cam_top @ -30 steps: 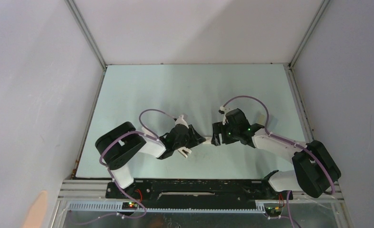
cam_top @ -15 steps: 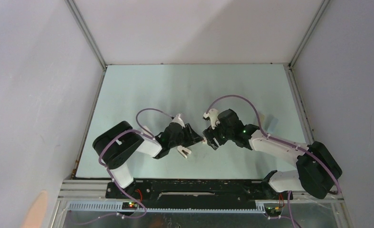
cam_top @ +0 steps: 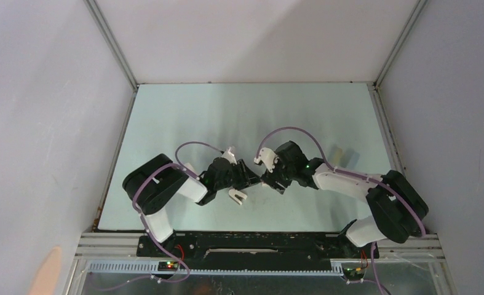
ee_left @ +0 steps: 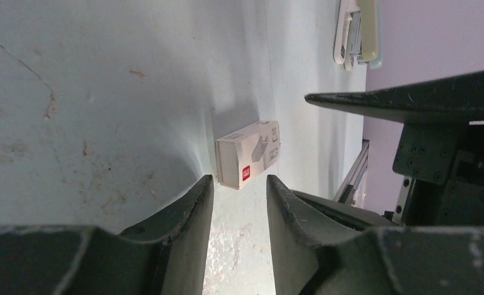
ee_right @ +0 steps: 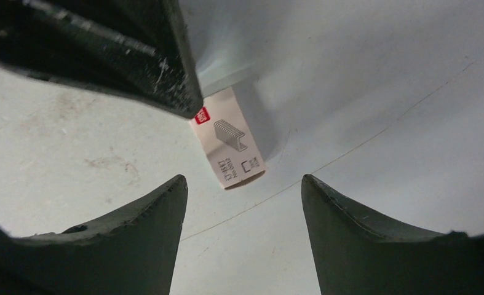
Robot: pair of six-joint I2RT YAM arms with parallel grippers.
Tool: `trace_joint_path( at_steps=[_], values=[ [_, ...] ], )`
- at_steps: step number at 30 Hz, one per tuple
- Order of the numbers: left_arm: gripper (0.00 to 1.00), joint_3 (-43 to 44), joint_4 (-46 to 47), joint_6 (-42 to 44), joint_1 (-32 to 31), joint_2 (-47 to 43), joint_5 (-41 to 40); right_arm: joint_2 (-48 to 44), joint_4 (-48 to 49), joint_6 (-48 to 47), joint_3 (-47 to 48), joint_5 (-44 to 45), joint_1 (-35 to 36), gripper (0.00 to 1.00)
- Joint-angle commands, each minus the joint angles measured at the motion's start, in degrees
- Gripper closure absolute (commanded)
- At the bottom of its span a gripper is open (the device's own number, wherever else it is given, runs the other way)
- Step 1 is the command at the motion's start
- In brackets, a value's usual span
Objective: Load the staples into the stapler
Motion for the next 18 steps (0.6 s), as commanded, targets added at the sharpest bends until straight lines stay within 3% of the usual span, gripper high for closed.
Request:
trace_joint_path(
  at_steps=[1,5,18],
  values=[
    [0.59,1.6,3.2,-1.0,0.2,1.1,2.6,3.2,0.2,-5.7,4.7,2.6,0.3,0.32],
    [0.59,2.5,4.4,-2.5,0.2,2.3,3.5,6.9,-3.2,-6.8,7.2,2.1,0.1,0.38],
    [0.59,2.2,7.6,-5.0,0.5,5.3,3.8,9.4,-6.4,-8.6,8.7,1.2,1.3,0.42]
  ],
)
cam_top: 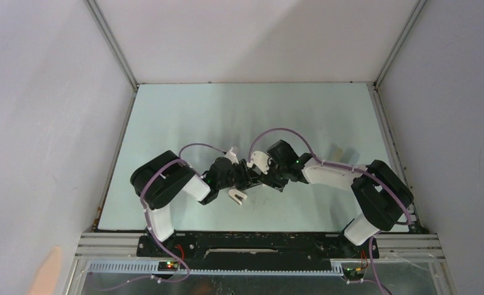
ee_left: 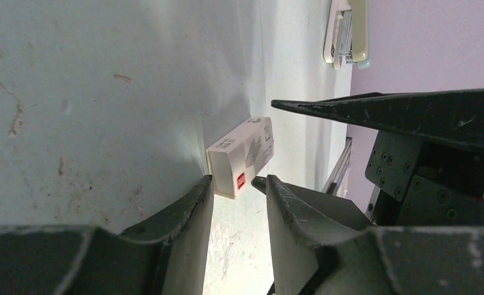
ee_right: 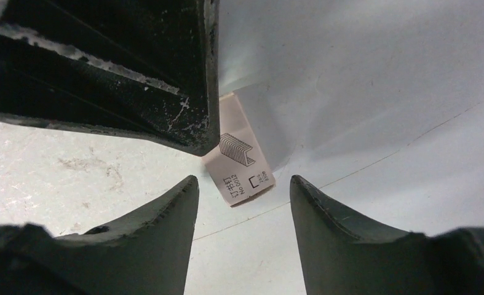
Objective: Load the staples into the stapler
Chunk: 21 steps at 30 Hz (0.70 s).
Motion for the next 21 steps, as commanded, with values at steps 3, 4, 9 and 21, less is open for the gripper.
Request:
trace_joint_path(
  at_steps=[3,4,9,21],
  values=[
    [0.60,0.6,4.8,-2.0,0.6,1.3,0.8,1.5,-2.4,-1.2,3.0,-1.1,0.3,0.45],
    [0.60,0.5,5.0,-2.2,0.5,1.3,0.8,1.7,-2.5,-1.2,3.1,-1.0,0.3,0.46],
    [0.60,0.3,6.1,-3.1,0.6,1.4,0.9,1.8,-2.6,-1.2,3.3,-1.2,0.3,0.48],
    [0.62,0.1,9.9,-6.1,0.5,4.1,1.7,2.0,-3.0,-1.1,3.9,-2.3,0.7,0.54]
  ],
)
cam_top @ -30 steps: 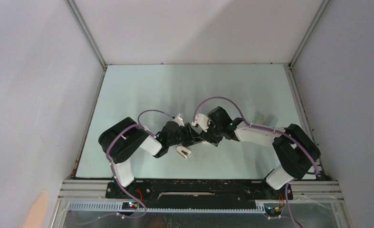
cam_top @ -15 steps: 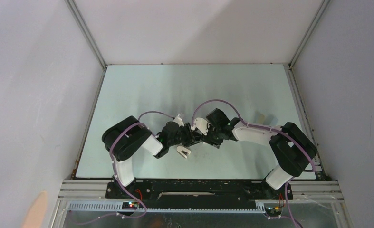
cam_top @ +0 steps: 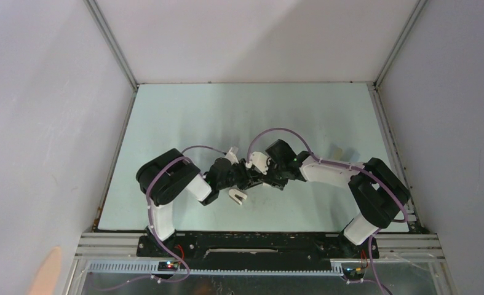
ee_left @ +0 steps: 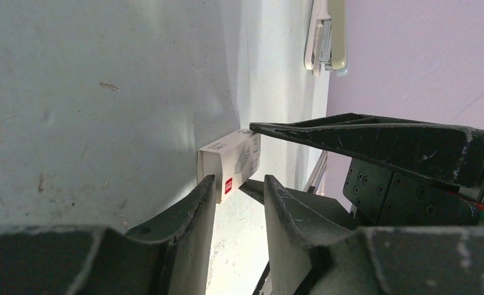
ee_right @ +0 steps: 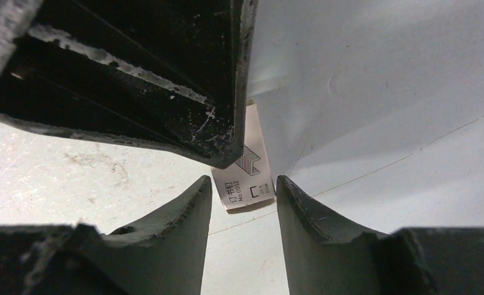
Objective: Load the staples into the stapler
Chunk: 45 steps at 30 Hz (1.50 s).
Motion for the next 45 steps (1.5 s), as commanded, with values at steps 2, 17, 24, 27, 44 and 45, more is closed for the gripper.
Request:
trace_joint_path(
  at_steps=[2,17,24,27,44,45],
  values=[
    [0.62,0.1,4.6,-2.1,0.2,1.3,1.1,0.2,0.2,-0.3,2.0,-1.4,0.7,0.55],
    [0.64,1.3,5.6,-3.0,-0.7,2.1,1.5,1.0,-0.5,-0.1,3.0,-2.4,2.2,0.61],
    [0.64,1.8,6.5,-3.8,-1.7,2.2,1.5,0.7,0.3,0.0,3.0,-1.8,2.5,0.61],
    [0.64,1.3,7.8,-4.5,-1.8,2.5,1.5,-0.3,1.2,0.1,2.8,-2.2,2.9,0.60],
    [0.65,-5.5,12.7,-5.3,-0.2,1.9,-2.1,-10.6,2.9,4.5,0.2,2.4,3.2,0.50],
    [0.63,-5.6,12.2,-5.1,-0.2,1.6,-2.2,-11.9,2.9,5.7,0.0,3.2,3.2,0.48]
  ],
)
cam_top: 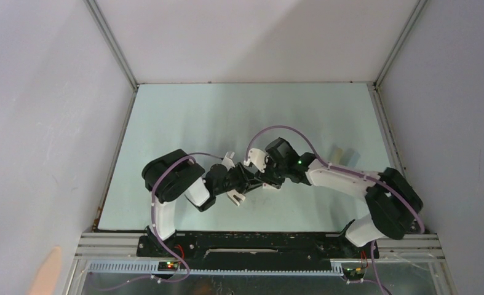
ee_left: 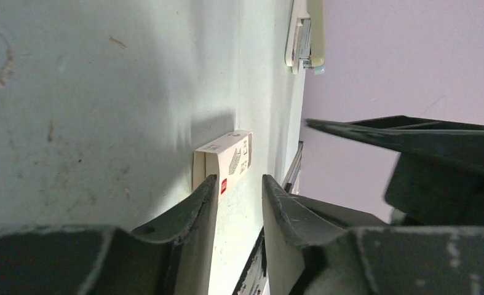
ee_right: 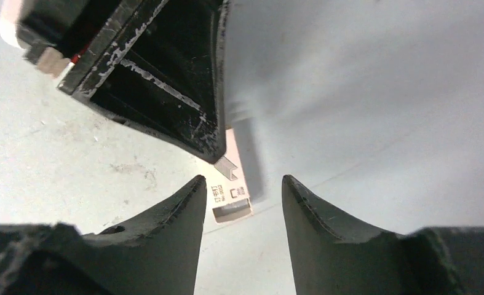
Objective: Load the staples into the stapler
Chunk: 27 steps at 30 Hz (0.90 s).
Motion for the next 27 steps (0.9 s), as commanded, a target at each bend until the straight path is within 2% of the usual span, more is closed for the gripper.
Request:
trace_joint_path(
  at_steps=[1,5,10,14,19,27],
  values=[
    [0.62,-1.3,-0.7,2.0,0.7,-2.3,-1.9,-7.6,2.4,6.1,-0.8,4.0,0.3,0.47],
    [0.56,-1.6,-3.8,4.9,0.8,-5.3,-2.4,-11.6,0.8,15.5,-1.0,12.5,0.2,0.44],
    [0.50,1.5,-18.1,13.7,0.8,-12.8,-3.0,-17.5,-2.6,33.1,-3.3,18.2,-1.8,0.41],
    [0.46,6.3,-34.4,25.6,0.5,-20.4,-5.7,-20.6,-4.9,46.8,-6.7,21.0,-3.5,0.40],
    [0.40,13.9,-51.4,45.3,-0.5,-25.6,-7.6,-21.8,-4.3,57.7,-10.7,22.0,-4.3,0.41],
    [0.34,17.4,-54.8,64.5,-2.3,-25.5,-4.8,-17.1,0.8,64.9,-13.2,20.6,-3.9,0.47]
  ],
)
